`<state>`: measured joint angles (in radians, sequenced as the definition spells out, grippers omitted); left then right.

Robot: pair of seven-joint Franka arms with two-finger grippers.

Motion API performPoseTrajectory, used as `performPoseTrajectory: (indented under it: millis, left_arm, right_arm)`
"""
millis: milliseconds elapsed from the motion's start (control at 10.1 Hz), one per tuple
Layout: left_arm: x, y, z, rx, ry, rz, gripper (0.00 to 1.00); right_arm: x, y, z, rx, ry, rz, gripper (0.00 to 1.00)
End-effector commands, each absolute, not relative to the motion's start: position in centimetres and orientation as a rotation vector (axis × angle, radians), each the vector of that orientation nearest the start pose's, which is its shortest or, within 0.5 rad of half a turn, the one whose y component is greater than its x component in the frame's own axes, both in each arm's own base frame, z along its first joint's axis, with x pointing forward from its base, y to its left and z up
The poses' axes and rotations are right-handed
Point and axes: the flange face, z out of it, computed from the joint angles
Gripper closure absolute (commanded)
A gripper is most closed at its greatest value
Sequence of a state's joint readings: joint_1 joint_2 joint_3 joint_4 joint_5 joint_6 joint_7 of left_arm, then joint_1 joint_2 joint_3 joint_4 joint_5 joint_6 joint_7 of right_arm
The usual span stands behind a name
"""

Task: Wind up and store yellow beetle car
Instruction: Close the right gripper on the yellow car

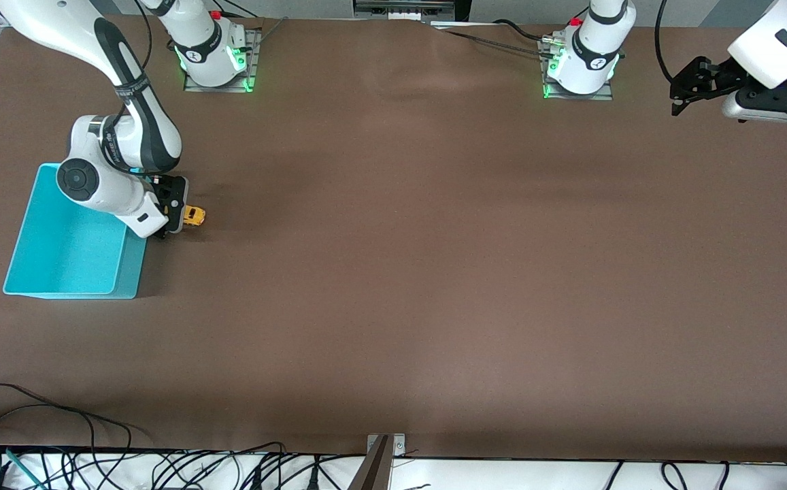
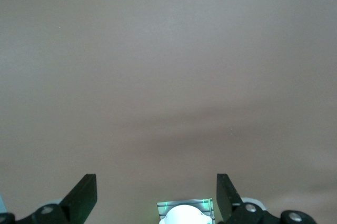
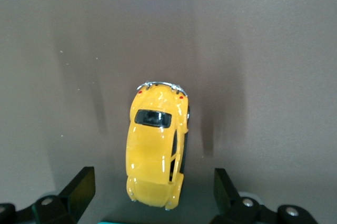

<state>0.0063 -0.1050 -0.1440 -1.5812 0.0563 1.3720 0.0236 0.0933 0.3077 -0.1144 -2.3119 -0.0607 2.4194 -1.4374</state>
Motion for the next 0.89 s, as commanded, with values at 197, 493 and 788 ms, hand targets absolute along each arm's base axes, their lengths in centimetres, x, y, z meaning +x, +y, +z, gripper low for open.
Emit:
performPoseTrajectory:
  millis: [197, 493, 788]
  left_arm:
    - [50.7, -6.5, 67.1, -3.088, 0.202, 0.139, 0.0]
    - [51.3, -4.2, 66.5, -3.098, 0.13, 0.158, 0.0]
    - [51.4, -3.1, 66.5, -3.117, 0.097, 0.163, 0.0]
  right_arm:
    - [48.6, -0.9, 18.7, -2.296, -2.044, 0.257, 0.09]
    - [48.6, -0.9, 18.8, -2.296, -2.047, 0.253, 0.8]
    - [49.5, 0.3, 21.3, -2.304, -2.072, 0.207, 1.0]
